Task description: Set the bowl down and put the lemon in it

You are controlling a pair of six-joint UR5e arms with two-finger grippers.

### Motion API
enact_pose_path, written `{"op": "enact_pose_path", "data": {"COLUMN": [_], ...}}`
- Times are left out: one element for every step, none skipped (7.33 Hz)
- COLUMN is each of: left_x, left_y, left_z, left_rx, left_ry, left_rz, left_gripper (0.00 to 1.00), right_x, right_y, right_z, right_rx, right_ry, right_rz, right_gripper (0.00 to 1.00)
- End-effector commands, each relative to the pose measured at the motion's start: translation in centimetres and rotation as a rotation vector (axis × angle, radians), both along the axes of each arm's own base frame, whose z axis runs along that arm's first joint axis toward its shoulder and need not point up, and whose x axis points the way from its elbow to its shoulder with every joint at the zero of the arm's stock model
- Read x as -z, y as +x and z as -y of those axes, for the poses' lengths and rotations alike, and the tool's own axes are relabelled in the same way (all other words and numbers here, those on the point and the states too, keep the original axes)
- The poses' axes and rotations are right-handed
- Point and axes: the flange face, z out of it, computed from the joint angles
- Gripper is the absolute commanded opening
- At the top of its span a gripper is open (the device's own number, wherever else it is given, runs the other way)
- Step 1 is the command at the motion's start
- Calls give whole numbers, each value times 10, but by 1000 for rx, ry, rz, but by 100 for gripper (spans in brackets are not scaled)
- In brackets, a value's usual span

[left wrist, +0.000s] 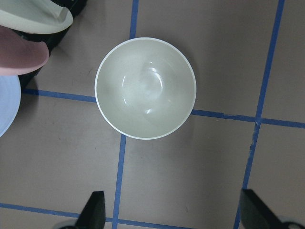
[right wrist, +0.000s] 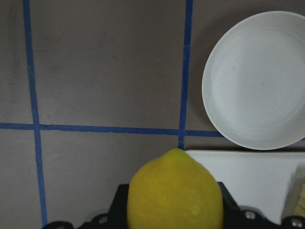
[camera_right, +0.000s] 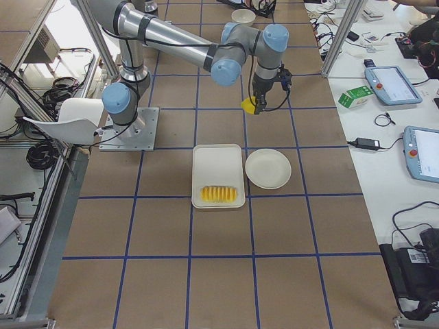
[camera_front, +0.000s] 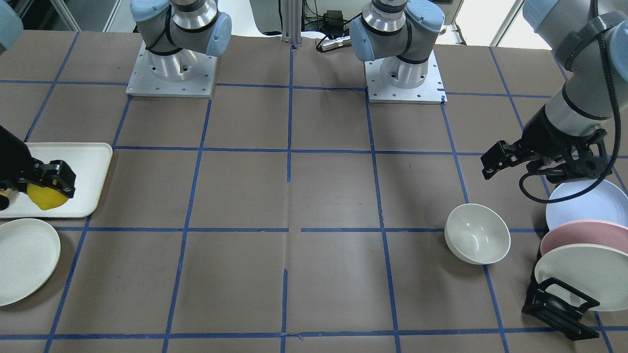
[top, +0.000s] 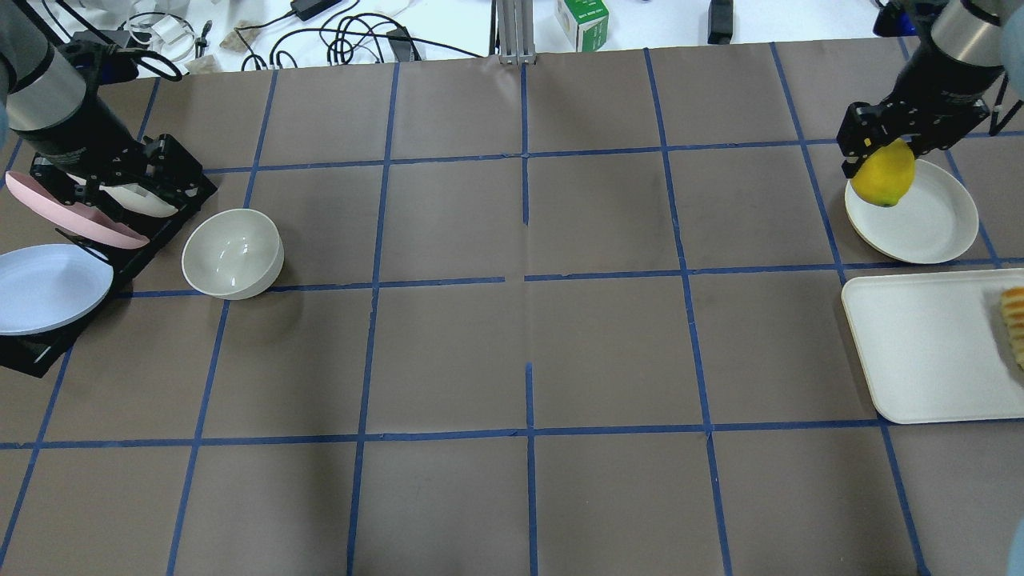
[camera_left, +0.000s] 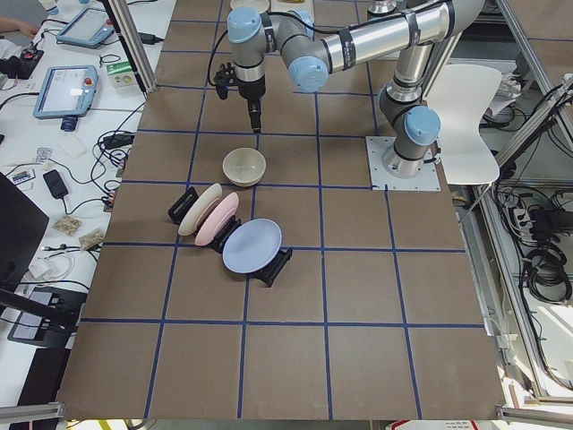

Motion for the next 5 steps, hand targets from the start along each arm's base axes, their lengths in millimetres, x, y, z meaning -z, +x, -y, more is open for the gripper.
{"op": "enact_pose_path", "data": {"left_x": [13,23,31,38,47], "left_y": [10,21,35,53,77], "left_z": [11,20,24,25,27], "left_rx": [-6,-17,-15,-9,-24], "left_ry": [-9,-28,-25,-18,-24], "left_rz": [3,8,7,4,9], "left_gripper": [100,100,100,100,100], "right_x": [-7,-7,-4,-1,-1], "right_y": [95,126,145,158,160], "right_z": [-5,-9,-11,-12,-12], "right_rx": [36,53,88,88,88], "right_ry": [-19,-23,-17,-14,-14], "right_rz": [-12,-11,-8,-10,-10], "right_gripper": [20,20,20,20,20]}}
